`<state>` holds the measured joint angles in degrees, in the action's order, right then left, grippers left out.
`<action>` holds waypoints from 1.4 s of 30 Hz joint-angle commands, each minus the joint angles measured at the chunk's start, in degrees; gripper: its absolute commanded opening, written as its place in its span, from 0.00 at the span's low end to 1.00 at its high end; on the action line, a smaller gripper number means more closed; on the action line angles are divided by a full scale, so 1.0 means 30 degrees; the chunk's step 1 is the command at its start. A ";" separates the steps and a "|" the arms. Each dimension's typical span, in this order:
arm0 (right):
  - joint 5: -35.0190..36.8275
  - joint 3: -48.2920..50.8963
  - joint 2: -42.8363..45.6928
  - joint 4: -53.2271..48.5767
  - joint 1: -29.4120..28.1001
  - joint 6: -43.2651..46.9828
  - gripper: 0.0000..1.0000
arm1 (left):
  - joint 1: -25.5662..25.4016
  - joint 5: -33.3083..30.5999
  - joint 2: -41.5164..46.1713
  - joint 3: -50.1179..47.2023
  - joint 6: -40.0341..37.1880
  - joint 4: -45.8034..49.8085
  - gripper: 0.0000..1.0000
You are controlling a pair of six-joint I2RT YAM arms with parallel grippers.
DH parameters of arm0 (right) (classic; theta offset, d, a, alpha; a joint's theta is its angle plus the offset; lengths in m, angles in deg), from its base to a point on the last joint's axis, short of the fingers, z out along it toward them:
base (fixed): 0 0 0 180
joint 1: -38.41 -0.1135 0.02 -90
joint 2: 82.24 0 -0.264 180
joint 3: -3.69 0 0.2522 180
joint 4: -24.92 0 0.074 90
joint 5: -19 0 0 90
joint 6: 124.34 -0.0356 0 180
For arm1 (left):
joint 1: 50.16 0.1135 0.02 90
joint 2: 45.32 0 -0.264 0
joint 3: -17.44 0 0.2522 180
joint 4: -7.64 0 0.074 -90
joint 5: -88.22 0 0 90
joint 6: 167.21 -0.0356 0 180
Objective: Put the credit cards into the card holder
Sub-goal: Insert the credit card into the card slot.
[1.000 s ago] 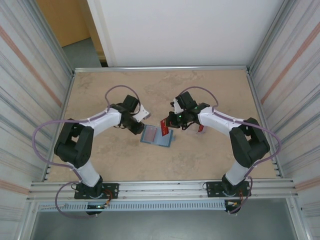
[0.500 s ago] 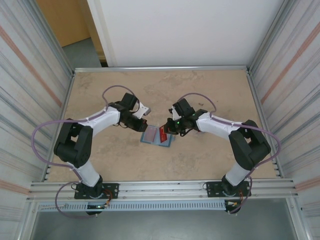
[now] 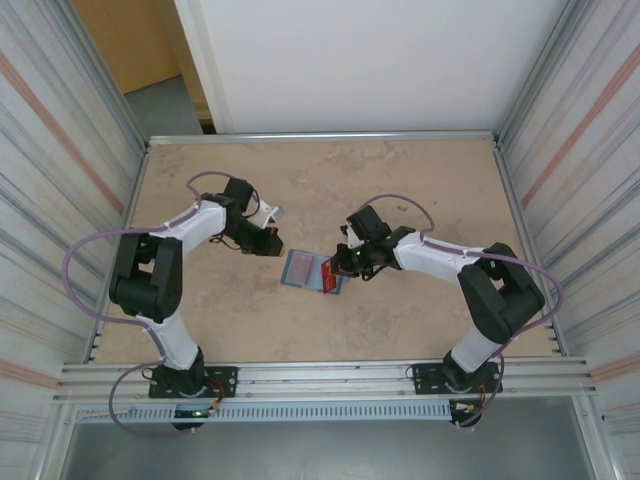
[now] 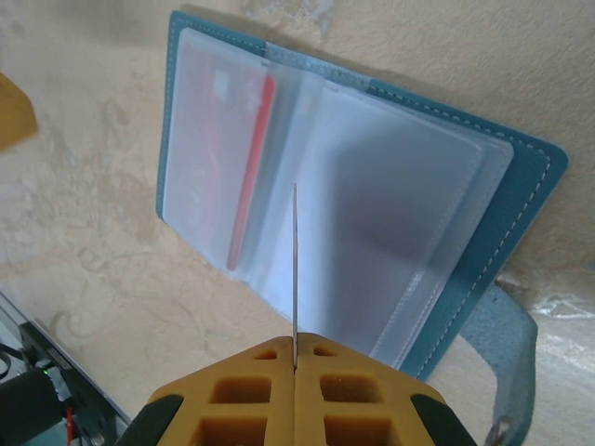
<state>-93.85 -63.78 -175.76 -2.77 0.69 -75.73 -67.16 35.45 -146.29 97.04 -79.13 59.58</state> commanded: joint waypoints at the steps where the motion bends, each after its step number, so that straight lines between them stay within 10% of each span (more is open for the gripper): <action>1: -0.0634 -0.0608 -0.0175 0.0561 0.0237 0.0079 0.00 | -0.0440 0.1624 0.0498 -0.0359 0.0736 -0.1015 0.00; 42: -0.3339 -0.0084 -0.2982 0.3573 0.0444 -0.1233 0.00 | -0.0283 0.0293 -0.3408 -0.0314 0.1534 -0.1063 0.00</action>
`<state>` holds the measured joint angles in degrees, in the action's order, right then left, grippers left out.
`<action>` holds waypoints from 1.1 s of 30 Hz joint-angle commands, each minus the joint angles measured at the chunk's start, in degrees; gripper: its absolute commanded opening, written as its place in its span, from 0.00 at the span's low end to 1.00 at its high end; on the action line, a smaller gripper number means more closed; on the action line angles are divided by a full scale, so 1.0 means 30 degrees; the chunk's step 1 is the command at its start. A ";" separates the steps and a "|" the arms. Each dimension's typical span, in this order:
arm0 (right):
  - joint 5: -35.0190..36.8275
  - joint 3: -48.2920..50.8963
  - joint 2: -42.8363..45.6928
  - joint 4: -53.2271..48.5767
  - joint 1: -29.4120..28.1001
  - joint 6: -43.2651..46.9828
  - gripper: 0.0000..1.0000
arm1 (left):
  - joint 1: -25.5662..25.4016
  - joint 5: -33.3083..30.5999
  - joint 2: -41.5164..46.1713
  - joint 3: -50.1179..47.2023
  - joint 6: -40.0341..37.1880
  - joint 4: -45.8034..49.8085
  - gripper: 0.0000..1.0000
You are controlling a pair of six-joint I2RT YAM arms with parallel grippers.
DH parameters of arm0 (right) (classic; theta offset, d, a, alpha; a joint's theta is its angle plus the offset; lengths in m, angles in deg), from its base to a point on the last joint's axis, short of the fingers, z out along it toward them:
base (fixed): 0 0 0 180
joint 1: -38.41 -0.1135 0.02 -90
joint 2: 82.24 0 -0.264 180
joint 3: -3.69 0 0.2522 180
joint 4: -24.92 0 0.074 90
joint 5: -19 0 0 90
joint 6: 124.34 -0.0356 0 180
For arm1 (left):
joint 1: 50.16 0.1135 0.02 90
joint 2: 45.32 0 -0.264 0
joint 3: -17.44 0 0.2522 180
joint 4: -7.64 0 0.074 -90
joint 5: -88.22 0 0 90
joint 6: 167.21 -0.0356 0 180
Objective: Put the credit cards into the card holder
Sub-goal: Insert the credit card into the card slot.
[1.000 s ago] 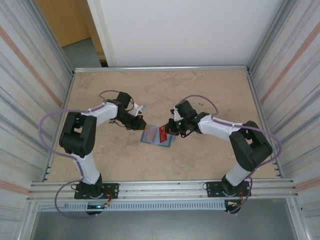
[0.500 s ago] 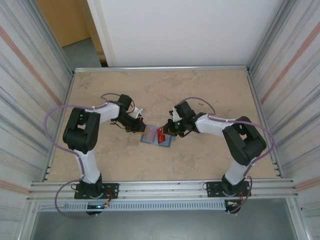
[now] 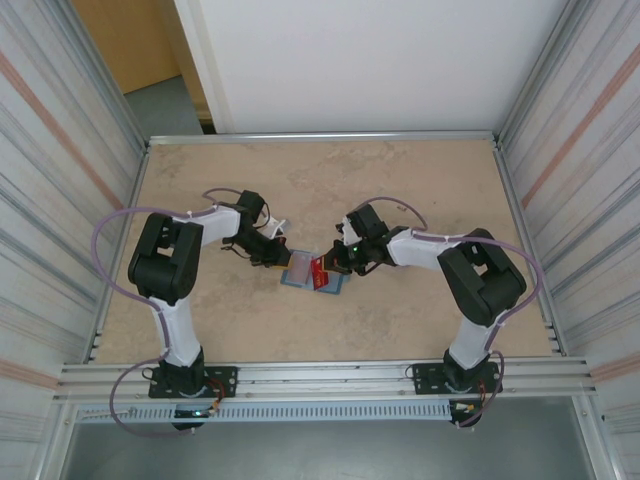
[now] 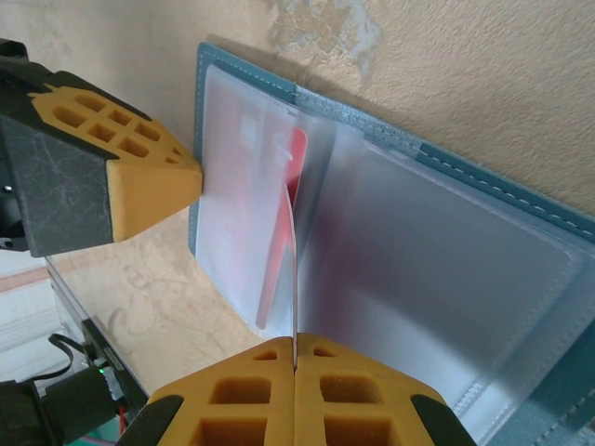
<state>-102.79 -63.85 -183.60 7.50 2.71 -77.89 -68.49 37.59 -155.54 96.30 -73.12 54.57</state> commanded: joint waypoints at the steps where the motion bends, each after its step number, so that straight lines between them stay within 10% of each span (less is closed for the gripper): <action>1: -0.0338 -0.0051 -0.0352 0.0179 -0.0253 -0.0501 0.00 | 0.0159 -0.0468 -0.0295 -0.0097 -0.0459 0.0575 0.00; 33: 0.4243 0.0121 -0.1748 -0.0115 -0.0991 -0.2400 0.00 | -0.0222 -0.0235 -0.0440 -0.0460 -0.0073 0.0402 0.00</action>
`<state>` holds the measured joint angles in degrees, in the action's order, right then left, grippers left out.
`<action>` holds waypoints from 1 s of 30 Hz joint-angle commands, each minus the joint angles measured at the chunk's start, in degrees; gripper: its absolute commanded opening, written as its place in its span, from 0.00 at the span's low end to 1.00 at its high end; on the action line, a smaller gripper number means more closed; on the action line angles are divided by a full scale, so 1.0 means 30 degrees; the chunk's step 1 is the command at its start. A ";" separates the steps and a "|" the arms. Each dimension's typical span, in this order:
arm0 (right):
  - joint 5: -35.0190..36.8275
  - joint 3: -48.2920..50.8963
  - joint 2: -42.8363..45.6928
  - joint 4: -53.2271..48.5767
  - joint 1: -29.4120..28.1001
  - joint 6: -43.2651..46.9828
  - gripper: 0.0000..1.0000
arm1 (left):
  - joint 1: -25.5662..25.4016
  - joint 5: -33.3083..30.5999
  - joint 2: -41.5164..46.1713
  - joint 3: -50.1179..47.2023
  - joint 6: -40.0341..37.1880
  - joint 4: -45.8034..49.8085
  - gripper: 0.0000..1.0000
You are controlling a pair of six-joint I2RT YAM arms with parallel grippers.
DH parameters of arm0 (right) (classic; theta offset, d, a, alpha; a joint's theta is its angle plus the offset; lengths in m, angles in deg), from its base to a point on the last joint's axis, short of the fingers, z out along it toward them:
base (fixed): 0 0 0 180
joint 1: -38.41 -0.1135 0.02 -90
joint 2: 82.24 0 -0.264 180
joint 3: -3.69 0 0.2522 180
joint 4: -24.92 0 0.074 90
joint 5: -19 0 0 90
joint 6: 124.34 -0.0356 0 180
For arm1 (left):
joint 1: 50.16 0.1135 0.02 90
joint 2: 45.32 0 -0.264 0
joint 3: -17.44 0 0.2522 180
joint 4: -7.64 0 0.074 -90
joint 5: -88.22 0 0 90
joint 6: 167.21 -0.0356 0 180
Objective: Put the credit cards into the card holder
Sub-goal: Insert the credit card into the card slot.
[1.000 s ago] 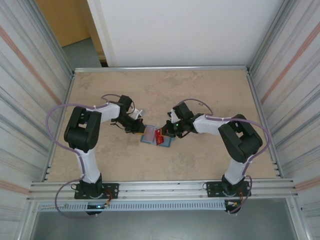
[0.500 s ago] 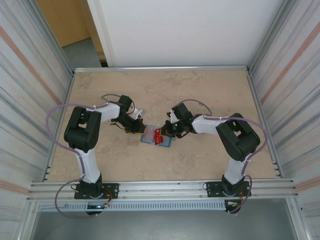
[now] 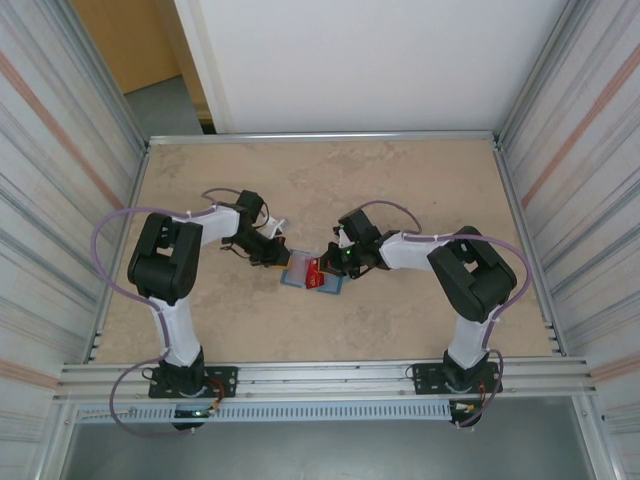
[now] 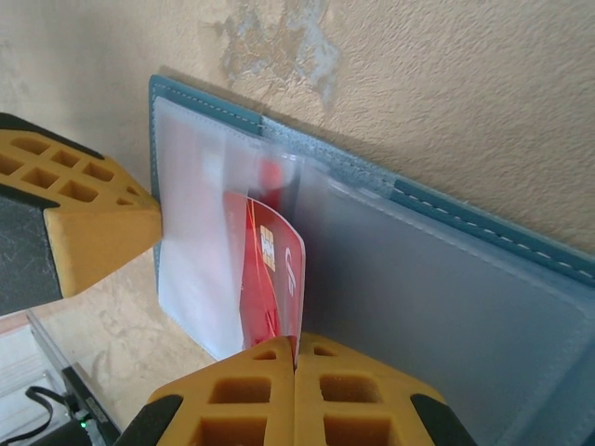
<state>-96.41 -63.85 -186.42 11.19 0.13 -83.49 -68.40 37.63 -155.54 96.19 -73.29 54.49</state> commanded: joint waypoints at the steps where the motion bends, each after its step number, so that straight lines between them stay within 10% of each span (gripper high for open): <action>1: 0.2183 0.0164 -0.0810 -0.1266 -0.0123 -0.0579 0.00 | -0.0248 -0.0234 -0.0475 -0.0391 -0.0016 0.0456 0.00; 24: 0.3160 0.0939 -0.1454 0.1066 -0.0948 -0.2749 0.00 | -0.0278 0.0482 -0.0597 -0.0665 0.0897 0.0247 0.00; 30: 0.3472 -0.0193 -0.0988 -0.1411 -0.1183 -0.2221 0.16 | -0.0313 0.0566 -0.0564 -0.0618 0.0983 0.0262 0.00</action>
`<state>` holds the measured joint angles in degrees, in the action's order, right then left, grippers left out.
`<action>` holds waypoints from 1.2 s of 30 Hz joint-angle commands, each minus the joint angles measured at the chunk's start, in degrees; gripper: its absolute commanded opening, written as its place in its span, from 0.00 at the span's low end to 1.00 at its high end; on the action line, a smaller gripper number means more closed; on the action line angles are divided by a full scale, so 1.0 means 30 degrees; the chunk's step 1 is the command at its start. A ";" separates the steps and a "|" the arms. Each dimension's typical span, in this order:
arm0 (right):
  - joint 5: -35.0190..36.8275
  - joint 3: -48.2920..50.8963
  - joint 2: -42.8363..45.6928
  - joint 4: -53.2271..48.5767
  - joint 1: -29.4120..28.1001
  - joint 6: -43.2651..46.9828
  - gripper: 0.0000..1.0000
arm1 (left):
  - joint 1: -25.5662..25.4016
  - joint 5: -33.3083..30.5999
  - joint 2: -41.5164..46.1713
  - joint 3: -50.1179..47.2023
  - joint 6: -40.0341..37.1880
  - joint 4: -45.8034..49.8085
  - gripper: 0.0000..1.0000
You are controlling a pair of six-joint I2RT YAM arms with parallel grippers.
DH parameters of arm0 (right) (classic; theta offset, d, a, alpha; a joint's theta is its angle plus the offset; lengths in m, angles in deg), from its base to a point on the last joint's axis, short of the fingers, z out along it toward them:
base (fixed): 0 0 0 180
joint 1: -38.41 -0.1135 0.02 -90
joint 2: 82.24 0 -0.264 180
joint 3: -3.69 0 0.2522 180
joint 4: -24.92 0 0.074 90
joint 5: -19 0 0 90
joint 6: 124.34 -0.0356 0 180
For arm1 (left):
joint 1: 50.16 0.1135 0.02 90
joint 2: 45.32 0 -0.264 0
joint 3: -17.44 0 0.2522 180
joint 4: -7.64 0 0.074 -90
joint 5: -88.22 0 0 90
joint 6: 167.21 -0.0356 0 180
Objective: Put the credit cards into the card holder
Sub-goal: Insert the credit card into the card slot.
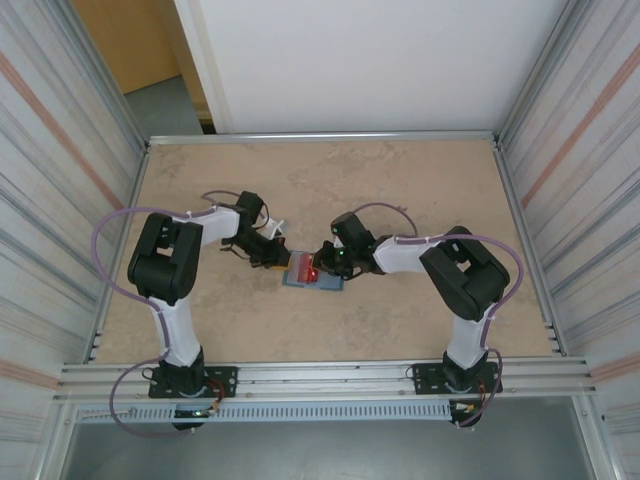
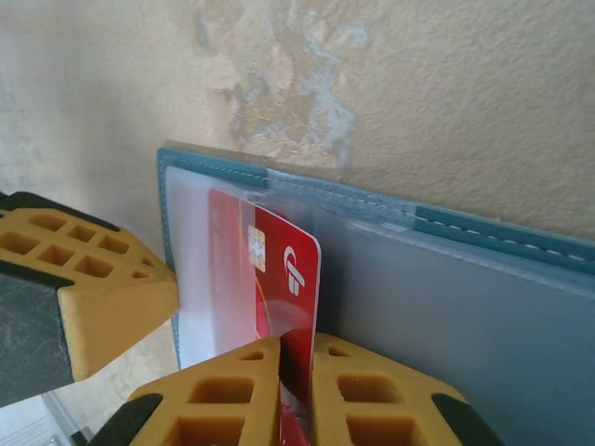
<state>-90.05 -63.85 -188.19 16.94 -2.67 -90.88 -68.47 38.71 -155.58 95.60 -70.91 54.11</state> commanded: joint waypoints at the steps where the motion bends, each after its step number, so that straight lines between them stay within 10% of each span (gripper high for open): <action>1: 0.1537 -0.0426 -0.0227 -0.3850 -0.0243 0.0460 0.18 | -0.0285 0.0207 -0.0546 -0.0432 0.0208 0.0381 0.00; 36: 0.0900 -0.5323 -0.1716 -0.8328 -0.1107 0.1836 0.30 | -0.0670 -0.0223 -0.0046 -0.0411 -0.0004 0.0466 0.00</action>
<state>-87.36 -78.60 -192.81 -5.44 -5.14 -87.34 -69.74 39.12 -156.13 95.07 -70.93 54.16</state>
